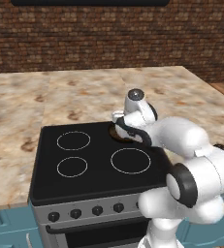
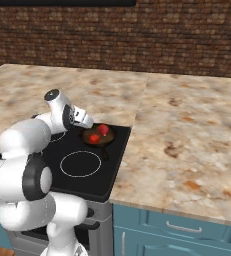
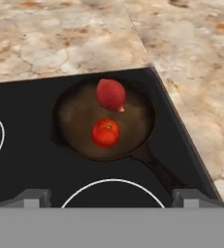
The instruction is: Place the pan on the rear right burner on the stove. Then place the tomato and the onion in the pan and turn on the rear right burner.
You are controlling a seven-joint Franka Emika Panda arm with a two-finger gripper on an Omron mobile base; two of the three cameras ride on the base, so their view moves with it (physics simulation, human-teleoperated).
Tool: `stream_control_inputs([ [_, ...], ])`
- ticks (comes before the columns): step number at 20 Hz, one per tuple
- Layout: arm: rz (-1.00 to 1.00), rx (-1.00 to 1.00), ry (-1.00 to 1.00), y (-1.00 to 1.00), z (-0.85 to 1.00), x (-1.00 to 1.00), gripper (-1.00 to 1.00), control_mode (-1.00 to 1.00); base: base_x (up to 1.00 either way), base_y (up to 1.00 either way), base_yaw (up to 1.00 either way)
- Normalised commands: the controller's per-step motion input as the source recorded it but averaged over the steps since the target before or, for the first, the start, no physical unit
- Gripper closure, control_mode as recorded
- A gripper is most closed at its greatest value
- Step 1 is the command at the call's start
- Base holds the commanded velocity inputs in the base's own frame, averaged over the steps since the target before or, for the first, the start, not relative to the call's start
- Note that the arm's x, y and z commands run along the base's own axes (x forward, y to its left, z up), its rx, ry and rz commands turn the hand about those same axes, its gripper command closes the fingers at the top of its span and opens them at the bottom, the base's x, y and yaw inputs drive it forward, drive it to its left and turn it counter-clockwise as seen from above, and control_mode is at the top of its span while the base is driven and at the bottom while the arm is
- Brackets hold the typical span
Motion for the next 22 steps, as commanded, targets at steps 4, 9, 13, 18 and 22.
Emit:
stream_control_inputs([
  [4, -0.12, 0.00, -0.08, 0.17, 0.76, -0.94, -1.00, -1.00, 0.00, 0.00, 0.00],
  [9, -0.12, 0.00, -0.07, 0.18, 0.77, -0.77, -1.00, -1.00, 0.00, 0.00, 0.00],
  [13, -0.11, 0.00, -0.05, 0.17, 0.55, -0.76, -1.00, -1.00, 0.00, 0.00, 0.00],
  [18, -0.09, 0.00, -0.04, 0.21, 0.25, -0.77, -1.00, -1.00, 0.00, 0.00, 0.00],
  [22, -0.05, 0.00, -0.05, 0.31, 0.02, -0.77, -1.00, -1.00, 0.00, 0.00, 0.00],
])
